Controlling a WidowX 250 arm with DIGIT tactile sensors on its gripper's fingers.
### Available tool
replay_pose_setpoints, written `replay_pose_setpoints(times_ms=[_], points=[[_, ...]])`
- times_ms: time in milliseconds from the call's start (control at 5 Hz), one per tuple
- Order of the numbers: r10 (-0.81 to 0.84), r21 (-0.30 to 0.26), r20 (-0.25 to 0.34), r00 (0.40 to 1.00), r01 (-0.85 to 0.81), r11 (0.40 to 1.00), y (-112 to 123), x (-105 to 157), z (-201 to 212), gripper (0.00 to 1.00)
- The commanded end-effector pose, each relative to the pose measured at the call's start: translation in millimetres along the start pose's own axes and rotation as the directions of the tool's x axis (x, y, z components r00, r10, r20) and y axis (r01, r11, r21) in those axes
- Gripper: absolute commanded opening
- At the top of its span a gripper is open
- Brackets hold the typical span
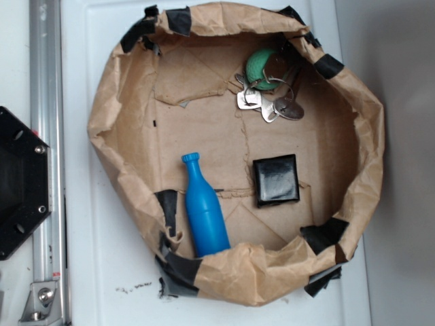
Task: Grab the black box.
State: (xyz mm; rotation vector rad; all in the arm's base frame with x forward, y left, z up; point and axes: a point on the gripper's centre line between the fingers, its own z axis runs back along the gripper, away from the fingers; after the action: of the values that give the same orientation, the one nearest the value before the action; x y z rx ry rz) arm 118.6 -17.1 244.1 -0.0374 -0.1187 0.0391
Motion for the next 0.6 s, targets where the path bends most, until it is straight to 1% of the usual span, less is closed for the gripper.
replay_pose_setpoints(times_ms=[0, 200, 400], points=[[0.0, 0.0, 0.0, 1.0, 0.0, 1.0, 0.0, 0.0, 0.0, 1.0], [0.064, 0.012, 0.059, 0.996, -0.065, 0.998, 14.8, 48.7, -13.1, 1.0], [0.068, -0.009, 0.081, 0.994, -0.067, 0.998, 15.6, 90.7, -25.4, 1.0]])
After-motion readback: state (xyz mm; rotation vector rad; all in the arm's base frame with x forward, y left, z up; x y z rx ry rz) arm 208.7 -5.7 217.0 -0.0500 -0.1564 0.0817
